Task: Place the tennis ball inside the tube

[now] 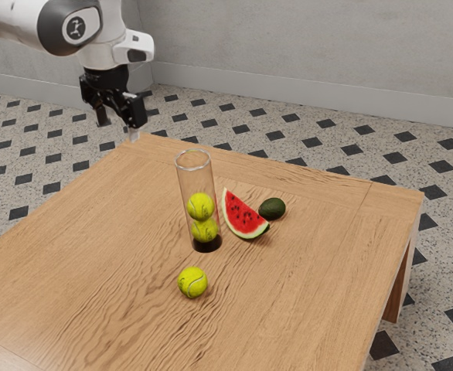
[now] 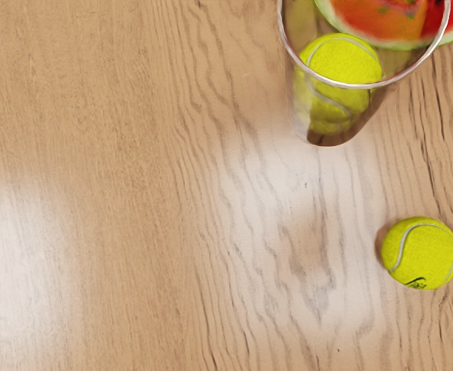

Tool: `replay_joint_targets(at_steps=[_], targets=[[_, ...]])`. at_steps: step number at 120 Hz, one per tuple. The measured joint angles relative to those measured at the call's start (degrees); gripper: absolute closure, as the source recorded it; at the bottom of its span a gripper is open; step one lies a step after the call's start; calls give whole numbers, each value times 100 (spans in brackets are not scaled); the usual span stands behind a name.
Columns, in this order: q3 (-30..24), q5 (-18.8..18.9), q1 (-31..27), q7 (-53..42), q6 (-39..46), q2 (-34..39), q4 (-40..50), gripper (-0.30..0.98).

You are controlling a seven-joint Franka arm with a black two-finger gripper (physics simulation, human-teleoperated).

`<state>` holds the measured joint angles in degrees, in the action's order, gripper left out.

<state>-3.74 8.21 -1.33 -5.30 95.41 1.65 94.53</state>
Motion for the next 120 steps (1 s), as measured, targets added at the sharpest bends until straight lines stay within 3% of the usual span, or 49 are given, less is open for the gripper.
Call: replay_joint_targets(at_steps=[24,40,53,76,100,120], targets=[[30,111,-248,105,352,-55,473,0],[334,82,16,230,713,27,1131,0],[116,8,15,405,877,168,1479,0],[-36,-96,575,710,1159,195,1828,0],[-142,-101,352,895,1424,105,1846,0],[-646,-218,-226,695,2036,17,2216,0]])
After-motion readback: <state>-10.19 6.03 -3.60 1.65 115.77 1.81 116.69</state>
